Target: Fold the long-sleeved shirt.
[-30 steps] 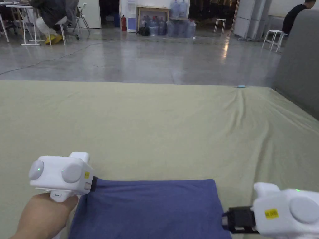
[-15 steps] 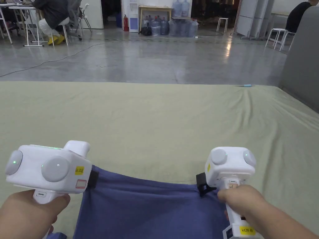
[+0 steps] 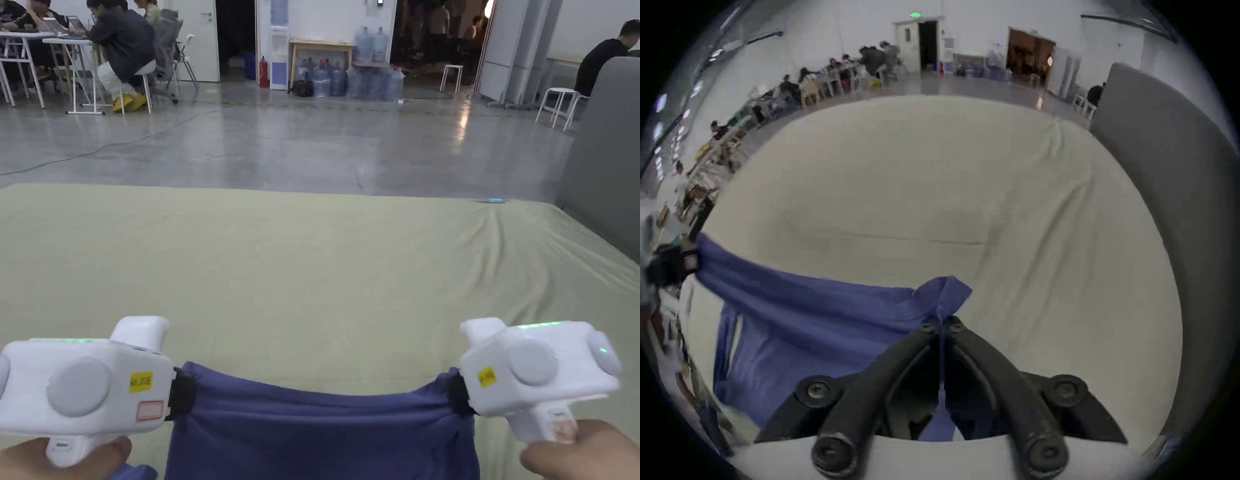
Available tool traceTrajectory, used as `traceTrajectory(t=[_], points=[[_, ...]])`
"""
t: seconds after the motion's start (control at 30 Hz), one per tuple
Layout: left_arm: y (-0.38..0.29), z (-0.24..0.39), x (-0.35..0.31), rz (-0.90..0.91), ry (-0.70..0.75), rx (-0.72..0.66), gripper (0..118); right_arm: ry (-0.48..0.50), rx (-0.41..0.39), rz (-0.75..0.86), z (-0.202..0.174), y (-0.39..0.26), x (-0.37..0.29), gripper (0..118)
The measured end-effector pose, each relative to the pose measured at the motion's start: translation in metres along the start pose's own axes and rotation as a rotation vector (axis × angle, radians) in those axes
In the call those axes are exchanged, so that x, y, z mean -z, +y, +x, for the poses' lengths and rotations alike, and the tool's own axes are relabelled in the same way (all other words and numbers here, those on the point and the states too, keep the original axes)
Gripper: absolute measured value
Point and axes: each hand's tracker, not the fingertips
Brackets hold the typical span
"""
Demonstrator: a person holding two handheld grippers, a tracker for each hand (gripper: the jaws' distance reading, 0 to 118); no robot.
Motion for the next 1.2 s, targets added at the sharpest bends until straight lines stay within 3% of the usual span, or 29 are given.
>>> traceTrajectory(t=[0.13, 0.27, 0.57, 0.8, 0.93, 1.07, 1.13, 1.2], points=[[-0.007, 0.006, -0.058, 0.036, -0.027, -0.012, 0, 0.061, -0.071, 0.039, -0.008, -0.032, -0.088, 0], [0.015, 0.015, -0.091, 0.041, -0.026, 0.012, 0, 0.062, -0.082, 0.043, -0.003, -0.021, -0.136, 0], [0.149, 0.05, -0.156, 0.197, -0.024, 0.005, 0, 0.033, 0.009, 0.154, 0.016, 0.138, -0.211, 0], [0.267, 0.079, -0.216, 0.437, 0.055, 0.047, 0, -0.086, 0.033, 0.332, 0.012, 0.269, -0.291, 0], [0.327, 0.094, -0.248, 0.525, 0.051, 0.005, 0, -0.172, -0.006, 0.448, 0.002, 0.322, -0.339, 0], [0.373, 0.106, -0.271, 0.596, 0.045, -0.008, 0, -0.279, -0.013, 0.522, -0.005, 0.36, -0.373, 0], [0.382, 0.11, -0.279, 0.641, 0.005, 0.004, 0, -0.291, -0.002, 0.571, -0.006, 0.356, -0.387, 0], [0.383, 0.114, -0.277, 0.653, 0.054, 0.031, 0, -0.317, -0.02, 0.562, -0.007, 0.358, -0.386, 0]])
